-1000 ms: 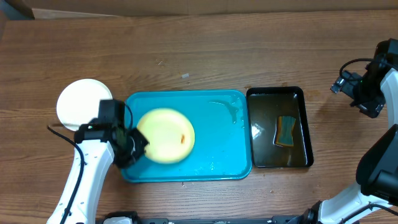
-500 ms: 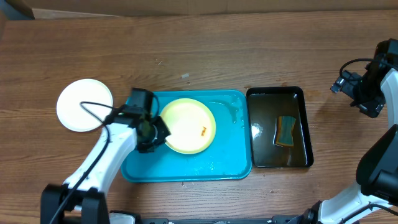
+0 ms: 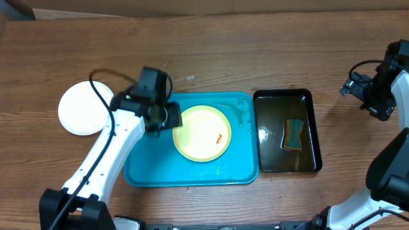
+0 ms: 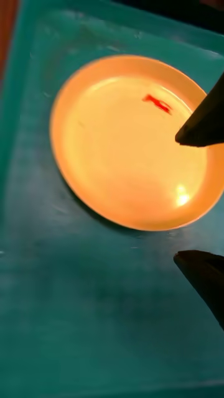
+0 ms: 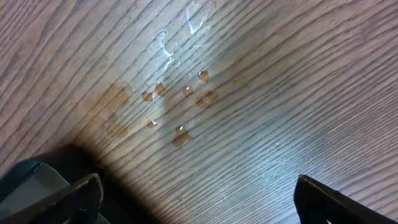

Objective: Clean dirty plates on tray and stack at the side
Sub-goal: 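Grip the yellow plate rim with the left gripper and slide it up-right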

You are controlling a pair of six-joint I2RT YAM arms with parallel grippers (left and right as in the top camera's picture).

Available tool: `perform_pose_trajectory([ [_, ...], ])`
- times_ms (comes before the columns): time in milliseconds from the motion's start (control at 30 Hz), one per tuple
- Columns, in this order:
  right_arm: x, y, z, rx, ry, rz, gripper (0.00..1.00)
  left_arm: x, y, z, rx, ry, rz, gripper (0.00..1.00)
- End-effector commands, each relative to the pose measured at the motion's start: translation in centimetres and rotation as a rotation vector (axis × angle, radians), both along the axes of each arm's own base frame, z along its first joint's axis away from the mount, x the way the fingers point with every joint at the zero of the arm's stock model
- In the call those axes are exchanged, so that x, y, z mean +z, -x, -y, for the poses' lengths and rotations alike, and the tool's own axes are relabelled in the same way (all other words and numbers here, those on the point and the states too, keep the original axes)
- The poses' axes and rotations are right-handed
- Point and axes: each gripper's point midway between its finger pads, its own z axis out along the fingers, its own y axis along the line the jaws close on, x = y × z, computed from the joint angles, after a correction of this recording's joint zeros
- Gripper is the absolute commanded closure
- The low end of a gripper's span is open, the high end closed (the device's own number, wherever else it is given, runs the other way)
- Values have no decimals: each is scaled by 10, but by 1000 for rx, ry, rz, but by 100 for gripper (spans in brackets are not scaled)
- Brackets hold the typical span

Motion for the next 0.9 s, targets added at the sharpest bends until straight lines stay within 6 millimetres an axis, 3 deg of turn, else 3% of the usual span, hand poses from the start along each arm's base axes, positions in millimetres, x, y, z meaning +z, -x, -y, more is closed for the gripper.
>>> perform_pose_trajectory([
  [0,8,-4,0,-2,6,28,0,16,-17,-7,-148,-98,102,55],
  [167,8,-4,0,-2,6,28,0,-3,-17,-6,-164,-111,50,61],
  [433,8,-4,0,-2,6,28,0,-62,-18,5,-189,-80,-98,64],
  [600,8,-4,0,-2,6,28,0,-87,-18,5,-208,-88,-148,66],
  [867,8,-4,0,-2,6,28,0,-98,-19,6,-193,-88,-169,94],
])
